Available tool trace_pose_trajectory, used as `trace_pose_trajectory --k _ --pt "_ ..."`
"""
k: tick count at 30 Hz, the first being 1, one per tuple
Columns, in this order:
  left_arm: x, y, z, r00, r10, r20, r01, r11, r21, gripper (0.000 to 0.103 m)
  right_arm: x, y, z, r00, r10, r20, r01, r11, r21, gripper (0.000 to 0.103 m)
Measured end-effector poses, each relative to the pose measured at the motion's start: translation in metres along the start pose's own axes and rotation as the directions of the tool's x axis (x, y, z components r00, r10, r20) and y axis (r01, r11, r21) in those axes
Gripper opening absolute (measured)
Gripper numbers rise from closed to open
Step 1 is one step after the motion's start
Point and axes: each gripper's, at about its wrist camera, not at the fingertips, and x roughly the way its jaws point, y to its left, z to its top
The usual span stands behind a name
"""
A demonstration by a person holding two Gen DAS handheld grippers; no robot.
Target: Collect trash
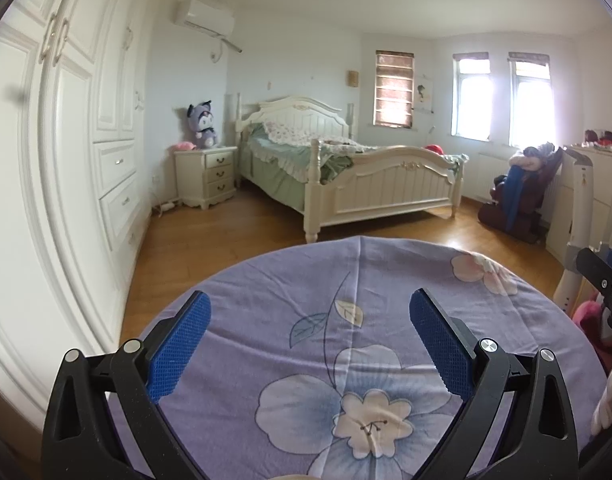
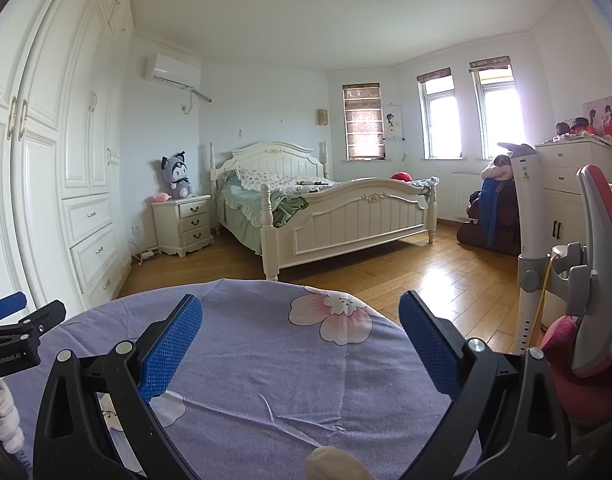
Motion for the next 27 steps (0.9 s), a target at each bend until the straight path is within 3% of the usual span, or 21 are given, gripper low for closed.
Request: trace_pose_trajectory --k 27 --pt "-0.0012 0.0032 -0.0031 1.0 -0.006 0.015 0.006 1.0 -0.015 0.098 -0.0003 -0.0002 -0.0016 1.0 0.0 -0.002 0.0 1.0 -0.003 0.097"
